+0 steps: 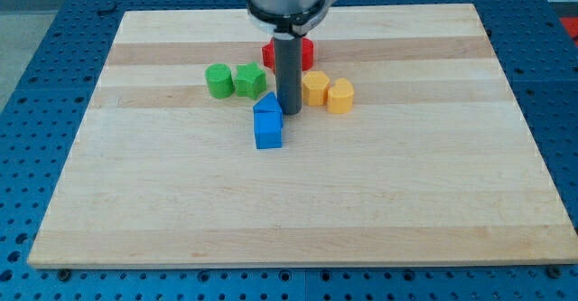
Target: Move the yellow heart along with yellow hexagon
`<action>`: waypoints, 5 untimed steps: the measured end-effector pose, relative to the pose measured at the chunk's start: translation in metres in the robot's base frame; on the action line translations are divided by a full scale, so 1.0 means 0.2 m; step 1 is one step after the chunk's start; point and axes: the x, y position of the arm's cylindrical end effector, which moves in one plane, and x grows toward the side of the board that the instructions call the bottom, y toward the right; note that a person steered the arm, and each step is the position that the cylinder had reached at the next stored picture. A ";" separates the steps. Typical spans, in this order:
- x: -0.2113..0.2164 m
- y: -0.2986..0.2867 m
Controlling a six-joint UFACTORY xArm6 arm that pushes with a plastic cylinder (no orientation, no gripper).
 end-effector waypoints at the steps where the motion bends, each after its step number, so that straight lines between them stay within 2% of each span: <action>1: 0.14 0.01; 3: 0.11 0.38; 5: 0.06 0.44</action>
